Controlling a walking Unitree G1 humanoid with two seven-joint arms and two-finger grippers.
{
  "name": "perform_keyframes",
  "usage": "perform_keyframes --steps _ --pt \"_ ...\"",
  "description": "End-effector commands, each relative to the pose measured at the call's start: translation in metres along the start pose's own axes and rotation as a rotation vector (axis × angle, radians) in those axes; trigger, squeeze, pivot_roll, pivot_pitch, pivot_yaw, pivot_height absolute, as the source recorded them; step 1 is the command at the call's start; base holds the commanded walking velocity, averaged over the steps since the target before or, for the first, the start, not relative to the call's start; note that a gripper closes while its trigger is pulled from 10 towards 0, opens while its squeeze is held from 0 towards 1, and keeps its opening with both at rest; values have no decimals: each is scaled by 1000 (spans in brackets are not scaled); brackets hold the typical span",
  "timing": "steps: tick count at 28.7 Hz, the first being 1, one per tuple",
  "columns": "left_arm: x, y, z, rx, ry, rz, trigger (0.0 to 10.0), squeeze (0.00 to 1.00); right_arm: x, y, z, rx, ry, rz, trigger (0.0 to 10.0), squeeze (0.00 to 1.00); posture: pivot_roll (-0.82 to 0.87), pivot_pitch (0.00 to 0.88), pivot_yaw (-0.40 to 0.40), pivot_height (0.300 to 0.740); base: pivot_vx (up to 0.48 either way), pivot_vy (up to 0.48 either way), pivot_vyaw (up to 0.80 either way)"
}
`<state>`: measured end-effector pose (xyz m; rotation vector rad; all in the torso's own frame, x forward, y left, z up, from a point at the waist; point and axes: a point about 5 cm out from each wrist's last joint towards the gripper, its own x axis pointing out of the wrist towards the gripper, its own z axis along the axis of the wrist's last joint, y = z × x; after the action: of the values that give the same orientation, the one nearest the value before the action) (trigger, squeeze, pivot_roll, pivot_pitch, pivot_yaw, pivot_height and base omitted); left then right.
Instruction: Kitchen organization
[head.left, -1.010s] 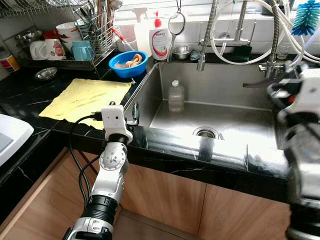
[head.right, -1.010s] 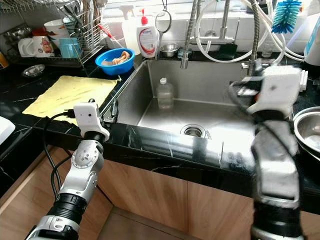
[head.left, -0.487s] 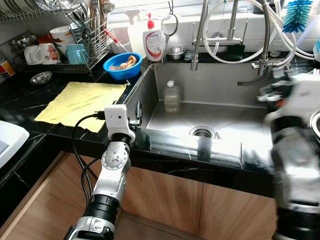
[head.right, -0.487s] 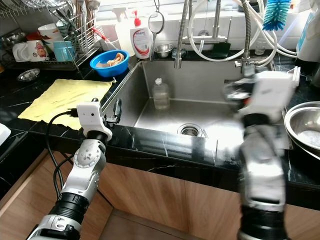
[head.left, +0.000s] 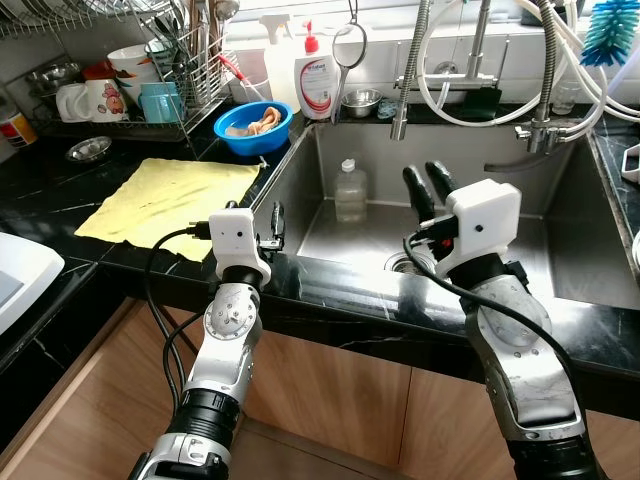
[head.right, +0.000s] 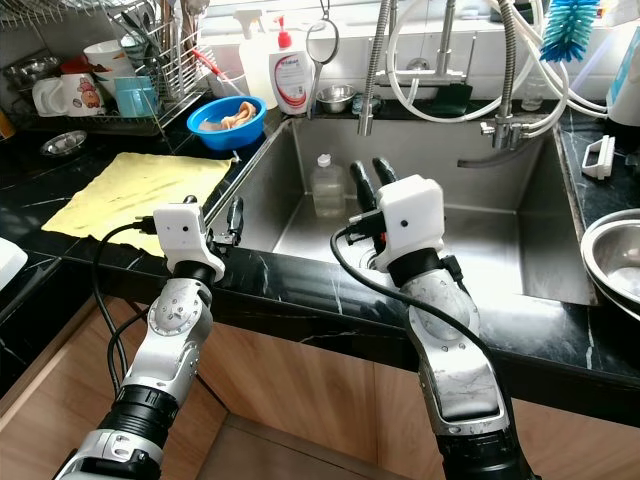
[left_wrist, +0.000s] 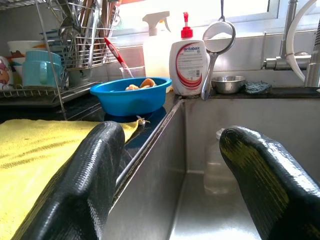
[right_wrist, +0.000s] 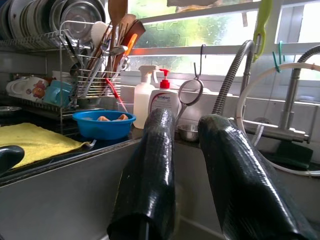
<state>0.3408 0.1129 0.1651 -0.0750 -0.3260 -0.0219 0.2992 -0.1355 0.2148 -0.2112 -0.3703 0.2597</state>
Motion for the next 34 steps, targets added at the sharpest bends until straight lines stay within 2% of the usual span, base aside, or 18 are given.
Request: perform_keyframes --steps 1,10,15,23,29,32,34 --pt "-2 8 -2 29 -3 28 10000 0 3 1 4 13 -28 17 10000 0 -288 0 132 740 0 0 0" --pt "-1 6 -2 30 -8 24 10000 0 9 4 3 -47 -38 63 10000 0 -283 0 121 740 0 -27 0" --pt "1 6 -1 22 -17 53 10000 0 11 -2 3 -82 -38 63 10000 0 -289 0 92 740 0 0 520" --pt "0 1 -2 9 -15 49 10000 0 14 -5 6 -82 -46 60 10000 0 -288 0 81 740 0 0 67" --pt "1 6 -2 2 -16 70 10000 0 15 -7 6 -75 -44 49 10000 0 -279 0 83 740 0 0 0" --pt "1 8 -2 -19 -16 78 10000 0 15 -9 3 -43 -27 30 10000 0 -278 0 88 740 0 0 0" --pt "0 8 -2 -3 -17 73 10000 0 15 -9 3 -27 -24 25 10000 0 -277 0 88 740 0 0 0"
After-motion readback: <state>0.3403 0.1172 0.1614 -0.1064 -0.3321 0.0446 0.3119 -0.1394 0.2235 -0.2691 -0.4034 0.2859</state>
